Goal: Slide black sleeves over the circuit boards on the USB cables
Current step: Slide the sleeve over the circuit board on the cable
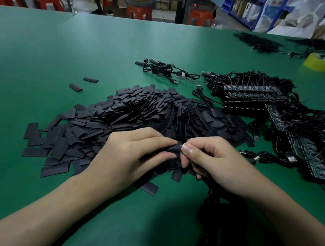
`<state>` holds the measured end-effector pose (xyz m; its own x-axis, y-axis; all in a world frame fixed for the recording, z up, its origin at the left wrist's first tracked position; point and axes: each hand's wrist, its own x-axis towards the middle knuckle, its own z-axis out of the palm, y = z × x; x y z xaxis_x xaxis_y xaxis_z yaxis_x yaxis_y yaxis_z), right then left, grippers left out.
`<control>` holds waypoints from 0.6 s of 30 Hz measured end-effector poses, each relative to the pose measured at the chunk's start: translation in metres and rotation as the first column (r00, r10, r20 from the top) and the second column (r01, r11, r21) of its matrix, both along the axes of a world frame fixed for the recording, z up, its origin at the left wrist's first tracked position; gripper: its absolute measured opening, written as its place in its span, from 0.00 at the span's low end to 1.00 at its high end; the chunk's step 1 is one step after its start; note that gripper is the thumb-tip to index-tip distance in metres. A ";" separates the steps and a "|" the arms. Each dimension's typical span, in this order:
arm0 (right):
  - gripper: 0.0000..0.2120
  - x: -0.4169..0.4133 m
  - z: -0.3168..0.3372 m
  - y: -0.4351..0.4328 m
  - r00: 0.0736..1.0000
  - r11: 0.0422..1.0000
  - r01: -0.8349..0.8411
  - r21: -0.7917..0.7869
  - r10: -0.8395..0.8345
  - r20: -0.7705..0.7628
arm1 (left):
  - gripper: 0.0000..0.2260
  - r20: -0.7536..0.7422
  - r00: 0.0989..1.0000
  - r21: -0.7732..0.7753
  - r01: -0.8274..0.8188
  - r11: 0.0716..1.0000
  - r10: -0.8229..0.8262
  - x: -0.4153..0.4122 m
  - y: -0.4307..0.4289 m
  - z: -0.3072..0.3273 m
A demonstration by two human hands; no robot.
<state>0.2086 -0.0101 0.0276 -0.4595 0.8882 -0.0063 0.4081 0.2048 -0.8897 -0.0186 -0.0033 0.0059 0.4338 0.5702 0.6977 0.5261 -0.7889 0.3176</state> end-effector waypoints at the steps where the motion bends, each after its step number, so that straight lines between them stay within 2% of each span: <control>1: 0.17 0.000 0.000 0.000 1.000 1.000 0.009 0.002 -0.009 0.001 | 0.10 0.004 1.000 0.001 0.000 1.000 0.000 0.000 0.000 0.001; 3: 0.13 0.000 -0.002 0.000 0.999 0.997 0.049 0.064 -0.050 0.010 | 0.10 0.026 1.000 -0.009 -0.002 1.000 0.003 0.000 0.001 0.002; 5: 0.04 0.000 -0.003 0.000 0.992 0.974 0.123 0.189 -0.116 -0.044 | 0.10 0.056 0.998 -0.032 -0.016 0.999 0.017 0.000 0.001 0.003; 6: 0.02 0.000 -0.003 -0.001 0.986 0.953 0.161 0.257 -0.146 -0.077 | 0.10 0.073 0.997 -0.049 -0.025 0.998 0.028 0.000 0.001 0.004; 8: 0.04 0.000 -0.002 -0.003 0.982 0.891 0.188 0.414 -0.168 -0.086 | 0.10 0.118 0.992 -0.090 -0.031 0.995 0.042 0.000 0.001 0.005; 11: 0.03 0.000 -0.002 -0.004 0.985 0.784 0.144 0.604 -0.174 -0.010 | 0.09 0.193 0.980 -0.175 -0.003 0.985 0.038 0.000 0.002 0.006; 18: 0.03 0.002 -0.006 -0.002 0.980 0.660 0.116 0.742 -0.196 0.021 | 0.07 0.315 0.949 -0.337 0.096 0.937 0.015 0.003 -0.001 0.005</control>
